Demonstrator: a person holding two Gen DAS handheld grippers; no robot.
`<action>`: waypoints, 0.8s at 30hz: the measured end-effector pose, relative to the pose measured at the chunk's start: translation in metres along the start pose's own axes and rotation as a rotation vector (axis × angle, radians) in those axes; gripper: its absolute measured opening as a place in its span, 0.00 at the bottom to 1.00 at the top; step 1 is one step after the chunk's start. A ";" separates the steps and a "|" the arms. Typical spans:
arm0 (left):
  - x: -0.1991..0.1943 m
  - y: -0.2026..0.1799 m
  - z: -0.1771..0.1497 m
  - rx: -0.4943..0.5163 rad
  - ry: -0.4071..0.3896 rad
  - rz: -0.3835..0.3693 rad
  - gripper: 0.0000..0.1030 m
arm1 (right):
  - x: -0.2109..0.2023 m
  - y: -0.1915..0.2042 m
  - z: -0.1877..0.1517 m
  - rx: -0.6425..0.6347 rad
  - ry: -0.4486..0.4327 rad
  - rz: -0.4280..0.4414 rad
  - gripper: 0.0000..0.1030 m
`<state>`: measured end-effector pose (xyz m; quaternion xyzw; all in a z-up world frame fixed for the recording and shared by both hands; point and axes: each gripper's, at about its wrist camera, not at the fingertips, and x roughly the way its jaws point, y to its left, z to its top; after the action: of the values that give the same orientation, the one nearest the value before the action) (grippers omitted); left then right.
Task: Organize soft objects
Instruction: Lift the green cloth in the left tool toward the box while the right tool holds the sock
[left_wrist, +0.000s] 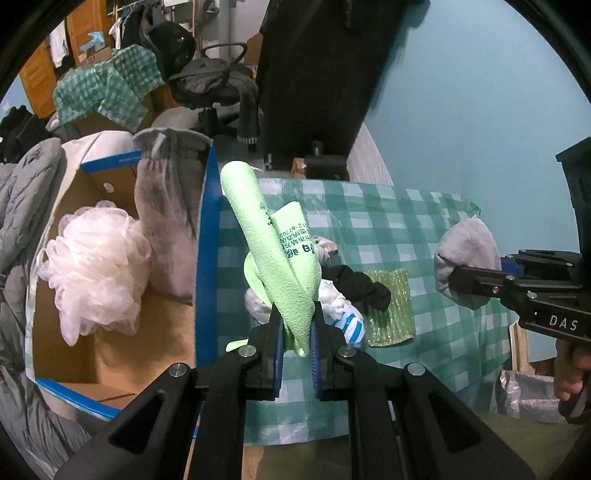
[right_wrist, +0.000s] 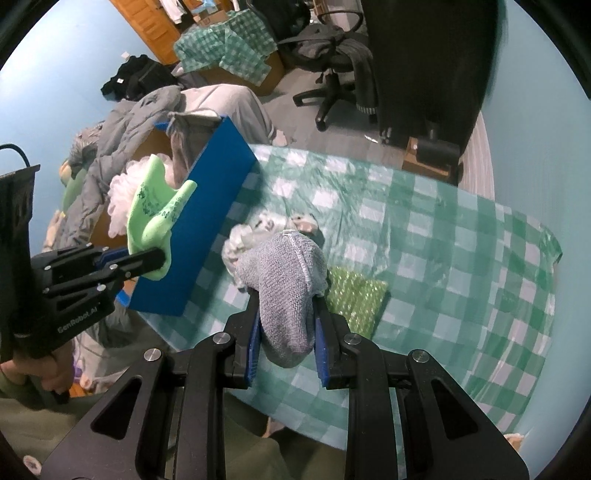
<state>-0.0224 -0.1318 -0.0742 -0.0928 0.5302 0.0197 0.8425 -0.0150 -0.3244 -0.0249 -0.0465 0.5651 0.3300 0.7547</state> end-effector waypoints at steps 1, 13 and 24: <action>-0.001 0.002 0.001 0.002 -0.001 0.002 0.11 | -0.001 0.002 0.002 0.001 -0.003 -0.001 0.23; -0.016 0.021 0.011 -0.022 -0.035 0.007 0.11 | -0.006 0.025 0.028 -0.011 -0.043 0.001 0.23; -0.028 0.042 0.009 -0.077 -0.053 0.021 0.11 | -0.002 0.049 0.044 -0.052 -0.058 0.020 0.23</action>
<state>-0.0316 -0.0874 -0.0512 -0.1189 0.5076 0.0513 0.8518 -0.0057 -0.2676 0.0079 -0.0511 0.5347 0.3534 0.7659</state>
